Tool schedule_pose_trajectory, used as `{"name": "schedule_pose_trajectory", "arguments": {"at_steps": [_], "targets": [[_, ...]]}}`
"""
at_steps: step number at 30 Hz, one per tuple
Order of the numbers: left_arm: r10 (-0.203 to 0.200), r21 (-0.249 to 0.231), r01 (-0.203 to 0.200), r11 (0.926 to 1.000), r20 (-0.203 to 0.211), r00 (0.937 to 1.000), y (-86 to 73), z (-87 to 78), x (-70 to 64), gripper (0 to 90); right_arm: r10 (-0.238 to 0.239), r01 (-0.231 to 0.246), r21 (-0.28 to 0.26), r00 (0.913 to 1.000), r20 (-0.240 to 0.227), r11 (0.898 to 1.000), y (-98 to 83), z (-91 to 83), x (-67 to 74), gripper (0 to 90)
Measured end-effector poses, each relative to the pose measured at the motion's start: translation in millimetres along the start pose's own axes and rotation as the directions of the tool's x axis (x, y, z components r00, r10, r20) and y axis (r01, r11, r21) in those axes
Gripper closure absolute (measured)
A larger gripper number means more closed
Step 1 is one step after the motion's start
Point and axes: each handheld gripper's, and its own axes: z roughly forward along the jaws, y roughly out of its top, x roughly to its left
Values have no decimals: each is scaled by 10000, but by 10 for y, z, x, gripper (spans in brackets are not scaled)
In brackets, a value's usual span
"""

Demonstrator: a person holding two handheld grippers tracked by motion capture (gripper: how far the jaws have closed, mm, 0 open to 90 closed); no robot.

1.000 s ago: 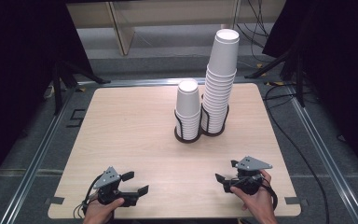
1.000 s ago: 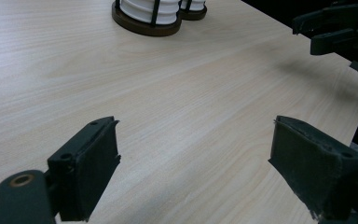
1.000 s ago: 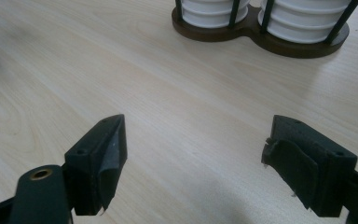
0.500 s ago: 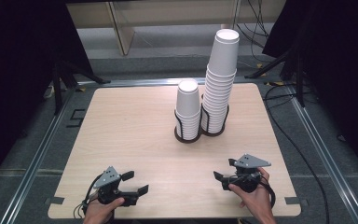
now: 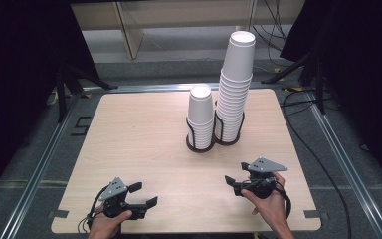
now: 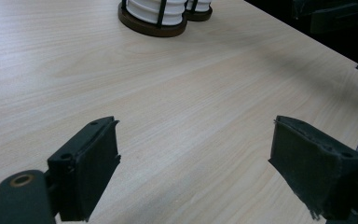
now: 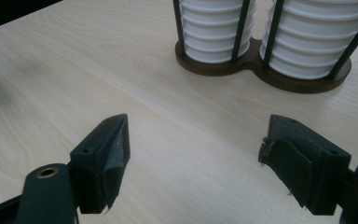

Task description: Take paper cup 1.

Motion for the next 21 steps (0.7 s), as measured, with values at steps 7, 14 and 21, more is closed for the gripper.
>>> {"name": "schedule_pose_trajectory", "arguments": {"at_steps": [7, 14, 21], "targets": [[11, -13, -11, 10000, -41, 10000, -1, 0, 4, 145, 217, -218, 93, 9997, 131, 9997, 38, -3, -14, 239], [-59, -53, 58, 10000, -72, 10000, 1, -1, 4, 145, 17, -20, -276, 9999, -142, 9996, 134, 68, -48, 242], [-12, -27, 11, 10000, -138, 9999, 3, -7, 12, 145, -57, 47, -462, 9998, -214, 9989, 275, 85, -23, 240]]}}
